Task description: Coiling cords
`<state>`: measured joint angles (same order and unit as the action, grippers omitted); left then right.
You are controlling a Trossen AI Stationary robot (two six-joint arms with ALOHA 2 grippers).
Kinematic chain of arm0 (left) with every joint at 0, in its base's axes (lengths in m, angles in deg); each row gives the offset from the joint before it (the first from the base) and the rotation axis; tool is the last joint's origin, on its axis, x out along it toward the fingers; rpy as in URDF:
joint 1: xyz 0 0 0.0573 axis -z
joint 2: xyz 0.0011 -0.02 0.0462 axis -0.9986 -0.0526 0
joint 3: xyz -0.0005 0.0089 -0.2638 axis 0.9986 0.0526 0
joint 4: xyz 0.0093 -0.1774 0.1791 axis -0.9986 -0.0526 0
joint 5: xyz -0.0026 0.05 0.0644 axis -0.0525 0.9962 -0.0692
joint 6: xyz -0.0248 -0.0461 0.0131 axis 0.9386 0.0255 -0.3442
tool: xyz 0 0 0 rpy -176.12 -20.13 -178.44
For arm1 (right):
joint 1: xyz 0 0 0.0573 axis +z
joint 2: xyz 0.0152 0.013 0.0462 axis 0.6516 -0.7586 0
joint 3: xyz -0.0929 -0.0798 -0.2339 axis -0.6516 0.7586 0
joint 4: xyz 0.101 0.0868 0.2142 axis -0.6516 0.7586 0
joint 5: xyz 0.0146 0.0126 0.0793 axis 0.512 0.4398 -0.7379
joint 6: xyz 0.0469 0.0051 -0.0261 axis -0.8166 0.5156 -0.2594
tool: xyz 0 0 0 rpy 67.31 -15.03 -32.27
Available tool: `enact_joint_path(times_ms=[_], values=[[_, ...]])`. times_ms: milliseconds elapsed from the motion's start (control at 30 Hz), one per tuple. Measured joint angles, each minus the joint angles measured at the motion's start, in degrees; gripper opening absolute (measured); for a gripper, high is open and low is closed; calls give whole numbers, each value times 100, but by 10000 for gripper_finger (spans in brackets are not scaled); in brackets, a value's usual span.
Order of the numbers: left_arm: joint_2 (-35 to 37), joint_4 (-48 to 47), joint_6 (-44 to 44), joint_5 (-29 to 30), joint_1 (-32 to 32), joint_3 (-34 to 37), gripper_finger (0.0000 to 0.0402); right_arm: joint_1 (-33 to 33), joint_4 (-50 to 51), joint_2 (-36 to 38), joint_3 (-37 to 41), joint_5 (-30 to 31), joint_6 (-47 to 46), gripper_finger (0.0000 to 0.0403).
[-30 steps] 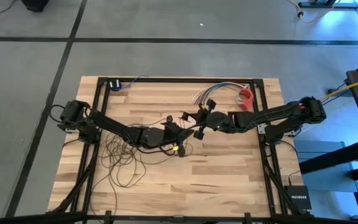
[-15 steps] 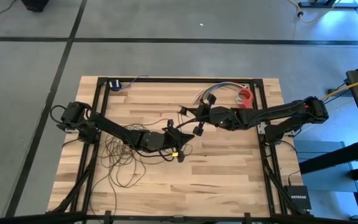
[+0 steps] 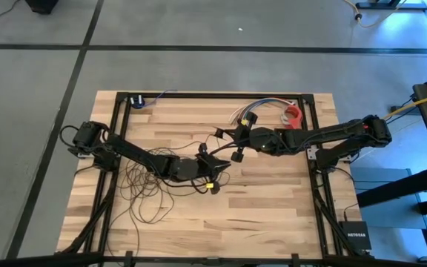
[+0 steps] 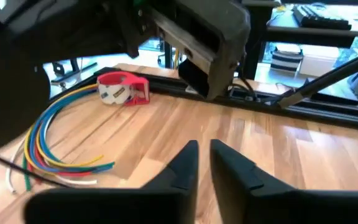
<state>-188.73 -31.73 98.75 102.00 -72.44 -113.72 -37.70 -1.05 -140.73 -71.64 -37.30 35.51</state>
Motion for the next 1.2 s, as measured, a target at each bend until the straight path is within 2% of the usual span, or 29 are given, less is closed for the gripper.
enact_joint_path(times_ms=[167,333,667,1000,1200], values=[[250,-936,104,-2,0,0,107,0,118,-1,0,77,111,2],[785,-2379,762,8,4,0,137,0,243,12,0,79,114,2],[993,-3754,1504,442,11,0,141,0,250,14,0,35,140,2],[993,-5804,2977,509,-122,2,141,0,257,17,0,34,253,2],[993,-5933,2930,500,-75,2,141,0,269,19,0,-14,253,2]])
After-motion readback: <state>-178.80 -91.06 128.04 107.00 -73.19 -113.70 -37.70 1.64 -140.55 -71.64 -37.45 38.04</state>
